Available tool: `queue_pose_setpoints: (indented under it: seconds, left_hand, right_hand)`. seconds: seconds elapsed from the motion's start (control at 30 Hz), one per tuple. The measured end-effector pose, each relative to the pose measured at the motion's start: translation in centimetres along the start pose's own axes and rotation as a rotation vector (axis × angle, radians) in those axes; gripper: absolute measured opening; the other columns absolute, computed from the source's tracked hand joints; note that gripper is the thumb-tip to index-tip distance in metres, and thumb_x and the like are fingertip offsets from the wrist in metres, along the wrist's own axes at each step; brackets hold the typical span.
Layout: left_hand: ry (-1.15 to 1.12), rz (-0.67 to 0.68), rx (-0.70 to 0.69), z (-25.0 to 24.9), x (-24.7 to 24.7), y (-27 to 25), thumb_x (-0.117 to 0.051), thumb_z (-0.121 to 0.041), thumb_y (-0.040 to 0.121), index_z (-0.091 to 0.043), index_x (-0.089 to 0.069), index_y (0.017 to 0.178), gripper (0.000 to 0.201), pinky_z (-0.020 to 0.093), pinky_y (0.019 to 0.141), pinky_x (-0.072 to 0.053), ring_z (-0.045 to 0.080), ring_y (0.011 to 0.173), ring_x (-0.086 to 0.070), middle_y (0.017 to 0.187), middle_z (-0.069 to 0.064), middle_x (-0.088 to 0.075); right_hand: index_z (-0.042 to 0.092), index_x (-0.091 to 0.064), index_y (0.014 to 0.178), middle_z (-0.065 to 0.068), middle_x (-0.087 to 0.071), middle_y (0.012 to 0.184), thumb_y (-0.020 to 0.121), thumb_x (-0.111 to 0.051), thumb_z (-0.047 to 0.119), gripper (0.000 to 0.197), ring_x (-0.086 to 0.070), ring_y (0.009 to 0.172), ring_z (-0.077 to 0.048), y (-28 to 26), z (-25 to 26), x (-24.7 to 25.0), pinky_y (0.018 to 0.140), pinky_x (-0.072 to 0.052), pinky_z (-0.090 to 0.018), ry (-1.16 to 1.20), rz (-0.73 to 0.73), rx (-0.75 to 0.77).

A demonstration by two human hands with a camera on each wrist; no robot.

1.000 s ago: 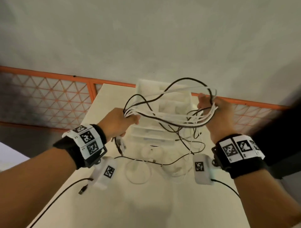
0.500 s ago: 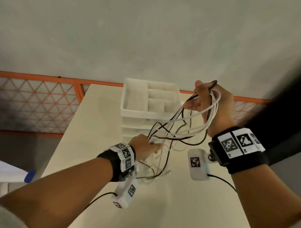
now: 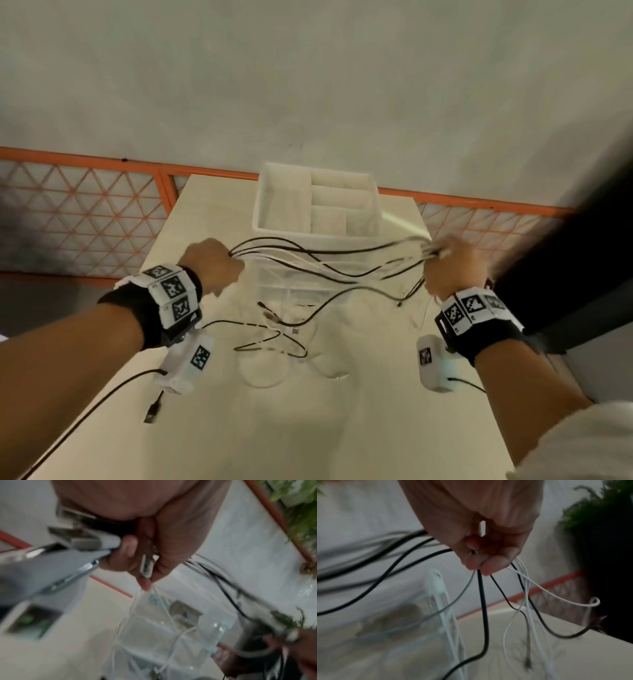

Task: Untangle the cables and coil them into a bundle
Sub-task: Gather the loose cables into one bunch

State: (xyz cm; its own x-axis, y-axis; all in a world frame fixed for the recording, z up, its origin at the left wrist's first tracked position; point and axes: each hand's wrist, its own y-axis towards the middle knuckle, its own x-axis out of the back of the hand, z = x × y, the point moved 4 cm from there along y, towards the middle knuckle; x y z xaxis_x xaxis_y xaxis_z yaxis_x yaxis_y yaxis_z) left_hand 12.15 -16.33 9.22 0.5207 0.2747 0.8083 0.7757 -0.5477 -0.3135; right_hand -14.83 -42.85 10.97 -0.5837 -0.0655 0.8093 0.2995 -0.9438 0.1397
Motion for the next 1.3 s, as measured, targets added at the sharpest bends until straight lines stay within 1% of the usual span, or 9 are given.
queue_pose_setpoints:
  seconds: [0.2,0.47,0.6,0.77,0.9,1.0,1.13,1.2,1.3]
  left_hand:
    - [-0.044,-0.261,-0.094,-0.3,2.3,0.1,-0.054,-0.019,0.084,-0.009,-0.074,0.079,0.023,0.028,0.052,-0.041,0.032,0.075,-0.064,0.074,0.013,-0.069]
    - [-0.05,-0.096,0.033,1.3,0.0,-0.1,-0.054,-0.018,0.085,-0.002,-0.074,0.077,0.027,0.025,0.051,-0.044,0.028,0.061,-0.067,0.061,0.012,-0.069]
    - [-0.079,-0.155,0.03,1.2,0.5,0.0,-0.054,-0.022,0.087,-0.005,-0.073,0.079,0.027,0.027,0.053,-0.043,0.03,0.068,-0.068,0.065,0.012,-0.069]
    - [-0.071,-0.185,-0.054,0.1,1.1,-0.8,-0.057,-0.036,0.094,-0.01,-0.062,0.082,0.029,0.03,0.066,-0.038,0.027,0.074,-0.054,0.074,0.003,-0.059]
    - [-0.499,-0.027,-0.218,-3.6,-0.3,-2.3,-0.058,-0.015,0.092,-0.01,-0.075,0.077,0.022,0.029,0.06,-0.039,0.008,0.045,-0.051,0.064,0.005,-0.067]
    - [-0.875,0.315,-0.301,-6.8,-3.6,-4.1,-0.06,-0.004,0.091,0.001,-0.071,0.095,0.012,0.028,0.073,-0.057,0.011,0.07,-0.072,0.087,0.012,-0.076]
    - [-0.356,0.326,-0.312,-7.8,-9.0,-4.2,-0.068,-0.039,0.084,-0.018,-0.07,0.074,0.023,0.028,0.066,-0.057,0.016,0.067,-0.067,0.073,-0.003,-0.071]
    - [-0.231,0.326,-0.219,-6.7,-10.1,-4.0,-0.062,-0.034,0.086,-0.019,-0.054,0.056,0.035,0.021,0.048,-0.039,0.013,0.047,-0.048,0.053,-0.004,-0.054]
    - [-0.153,0.304,-0.097,-4.7,-9.4,-3.4,-0.056,-0.032,0.087,-0.019,-0.059,0.062,0.028,0.019,0.043,-0.032,0.015,0.043,-0.042,0.053,-0.001,-0.05]
  right_hand:
    - [0.03,-0.066,0.108,-0.012,-0.07,0.099,0.081,-0.051,0.035,0.032,-0.069,0.086,-0.036,-1.8,-2.9,-3.2,0.081,-0.06,-0.045,-0.128,0.161,-0.157]
    - [0.033,-0.062,0.107,0.009,-0.07,0.081,0.079,-0.059,0.011,0.036,-0.072,0.078,-0.021,-0.3,2.0,1.5,0.073,-0.063,-0.043,0.506,-0.221,-0.141]
    - [0.028,-0.057,0.116,0.004,-0.068,0.092,0.093,-0.046,0.009,0.032,-0.067,0.083,-0.021,-1.2,1.3,-0.5,0.081,-0.061,-0.045,0.59,-0.072,-0.189]
    - [0.047,-0.064,0.084,0.004,-0.072,0.09,0.088,-0.048,0.022,0.03,-0.067,0.083,-0.026,-2.4,2.2,-1.9,0.084,-0.057,-0.059,0.601,0.152,0.001]
    - [0.019,-0.067,0.081,-0.003,-0.071,0.086,0.084,-0.063,0.023,0.007,-0.068,0.085,-0.032,-1.3,6.3,0.4,0.069,-0.058,-0.037,0.811,0.31,0.14]
    - [0.012,-0.063,0.099,-0.011,-0.074,0.112,0.103,-0.049,0.03,0.023,-0.074,0.089,-0.031,-0.6,9.1,1.7,0.071,-0.058,-0.038,0.867,0.288,0.279]
    - [0.018,-0.051,0.099,-0.012,-0.07,0.121,0.104,-0.048,0.028,0.011,-0.073,0.083,-0.029,-3.2,13.2,5.3,0.068,-0.053,-0.034,1.103,0.206,0.413]
    - [0.023,-0.05,0.096,-0.013,-0.065,0.128,0.104,-0.045,0.021,0.01,-0.07,0.09,-0.034,-3.6,13.1,7.1,0.068,-0.05,-0.031,1.145,0.118,0.44]
    - [0.029,-0.051,0.095,0.004,-0.064,0.116,0.085,-0.053,0.028,0.01,-0.064,0.104,-0.042,-3.8,12.0,8.3,0.077,-0.051,-0.03,1.037,-0.017,0.495]
